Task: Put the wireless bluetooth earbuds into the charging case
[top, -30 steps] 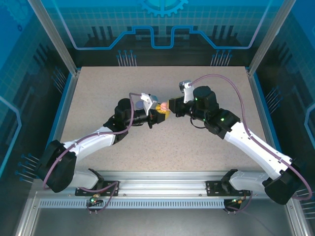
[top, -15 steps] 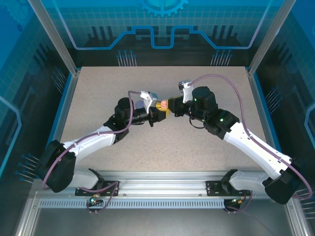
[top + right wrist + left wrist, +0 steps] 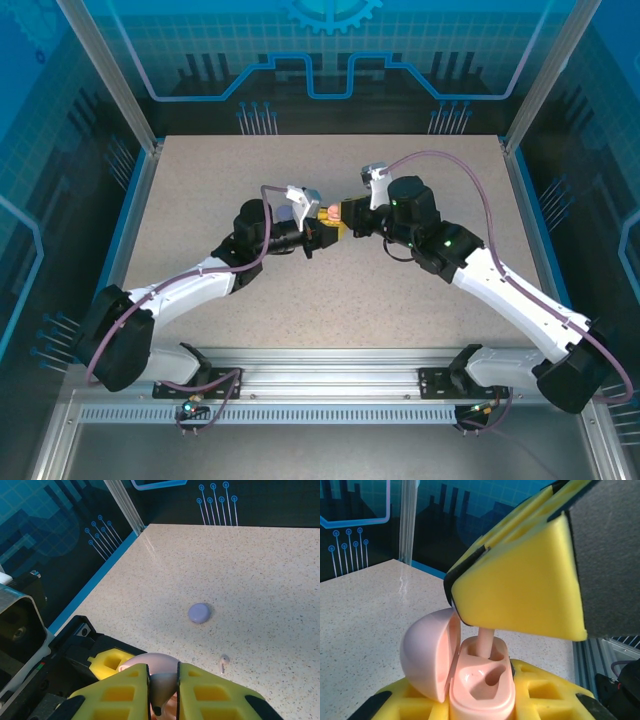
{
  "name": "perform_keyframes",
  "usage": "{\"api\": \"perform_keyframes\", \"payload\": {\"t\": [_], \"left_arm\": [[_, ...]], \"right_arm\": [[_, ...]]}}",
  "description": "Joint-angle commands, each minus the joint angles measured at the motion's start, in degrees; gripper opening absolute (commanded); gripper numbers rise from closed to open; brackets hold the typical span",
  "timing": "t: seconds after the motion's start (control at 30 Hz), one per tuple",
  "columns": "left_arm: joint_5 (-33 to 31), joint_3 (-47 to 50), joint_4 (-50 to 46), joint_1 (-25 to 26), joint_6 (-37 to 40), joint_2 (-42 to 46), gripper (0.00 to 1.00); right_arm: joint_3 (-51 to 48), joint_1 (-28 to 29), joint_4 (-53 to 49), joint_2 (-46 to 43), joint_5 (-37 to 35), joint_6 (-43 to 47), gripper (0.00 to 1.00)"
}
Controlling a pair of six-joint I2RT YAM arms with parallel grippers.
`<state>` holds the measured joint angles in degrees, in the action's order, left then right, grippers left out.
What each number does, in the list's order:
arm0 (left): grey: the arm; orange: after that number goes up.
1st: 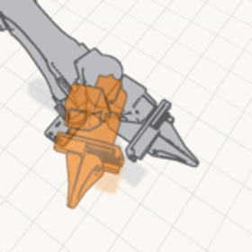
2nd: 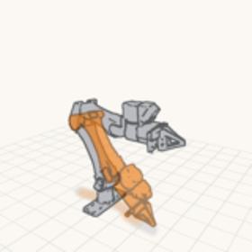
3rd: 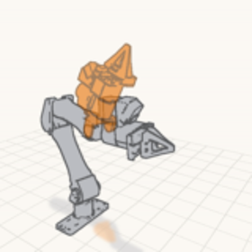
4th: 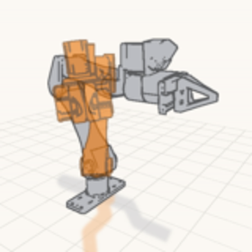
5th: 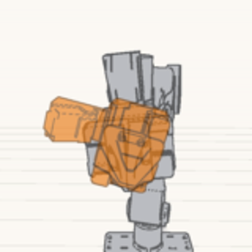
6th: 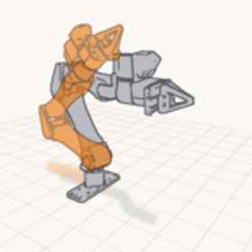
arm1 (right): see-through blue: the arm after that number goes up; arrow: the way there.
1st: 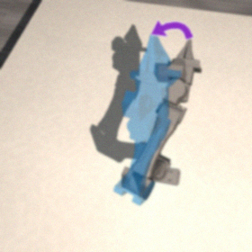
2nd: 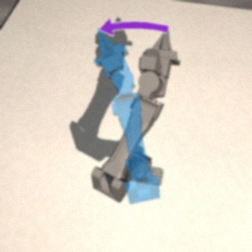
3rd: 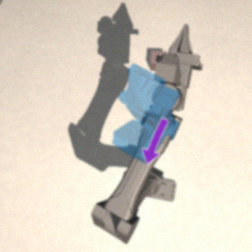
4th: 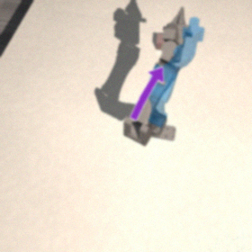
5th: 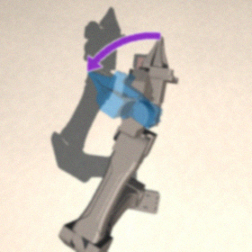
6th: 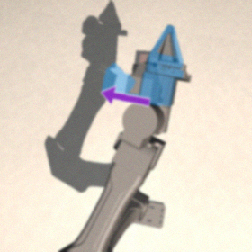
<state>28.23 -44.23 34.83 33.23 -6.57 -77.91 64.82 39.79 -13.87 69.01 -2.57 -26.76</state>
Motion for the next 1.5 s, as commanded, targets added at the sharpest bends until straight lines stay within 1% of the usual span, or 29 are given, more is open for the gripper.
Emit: {"api": "perform_keyframes", "payload": {"t": [0.0,0.17,0.63,0.73,1.07,1.47], "left_arm": [[-0.86,-1.85,1.41,0.56,0.36,1.93,0.14],[-1.0,-2.05,1.11,0.6,1.08,2.23,0.13],[-0.73,-2.24,1.64,0.56,1.29,2.41,0.14],[-0.79,-2.1,1.58,0.59,1.71,2.39,0.14],[-0.99,-1.73,-0.1,0.6,6.81,2.21,0.13],[-1.54,-1.82,-0.07,0.6,8.33,2.21,0.12]], "right_arm": [[0.18,0.98,-0.34,0.67,0.73,0.48,0.17],[0.32,1.07,-1.26,0.85,0.81,0.35,0.17],[0.84,1.08,-2.3,1.34,1.58,0.24,0.23],[0.93,1.08,-2.57,1.36,1.73,0.18,0.22],[2.68,0.57,-5.55,1.21,2.28,-0.41,0.16],[2.95,-0.13,-5.84,0.76,4.49,-1.49,0.16]]}}
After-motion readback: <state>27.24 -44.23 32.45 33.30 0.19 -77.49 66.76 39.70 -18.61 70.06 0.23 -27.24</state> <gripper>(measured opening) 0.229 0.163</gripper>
